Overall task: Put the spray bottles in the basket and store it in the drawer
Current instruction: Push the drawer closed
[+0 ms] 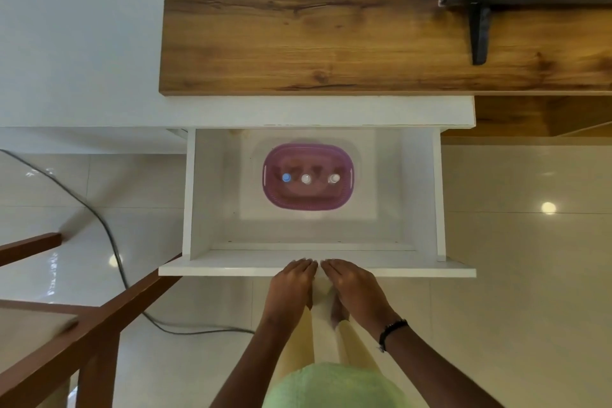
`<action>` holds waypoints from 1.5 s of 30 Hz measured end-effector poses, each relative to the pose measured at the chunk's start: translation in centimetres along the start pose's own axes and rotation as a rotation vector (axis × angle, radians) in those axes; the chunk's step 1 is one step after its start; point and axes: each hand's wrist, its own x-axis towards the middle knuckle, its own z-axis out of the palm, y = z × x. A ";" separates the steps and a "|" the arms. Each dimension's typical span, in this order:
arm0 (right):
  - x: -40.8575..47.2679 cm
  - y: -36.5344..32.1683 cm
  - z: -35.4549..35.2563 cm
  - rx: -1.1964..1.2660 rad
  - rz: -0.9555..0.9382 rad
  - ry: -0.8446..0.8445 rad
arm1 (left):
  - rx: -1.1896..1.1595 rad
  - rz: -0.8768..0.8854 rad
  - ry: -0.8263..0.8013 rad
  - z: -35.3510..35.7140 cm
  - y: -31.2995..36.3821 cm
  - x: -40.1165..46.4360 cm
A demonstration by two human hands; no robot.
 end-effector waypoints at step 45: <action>18.3 6.9 -10.5 -0.235 -0.122 0.287 | 0.137 0.106 0.431 -11.8 -4.0 18.3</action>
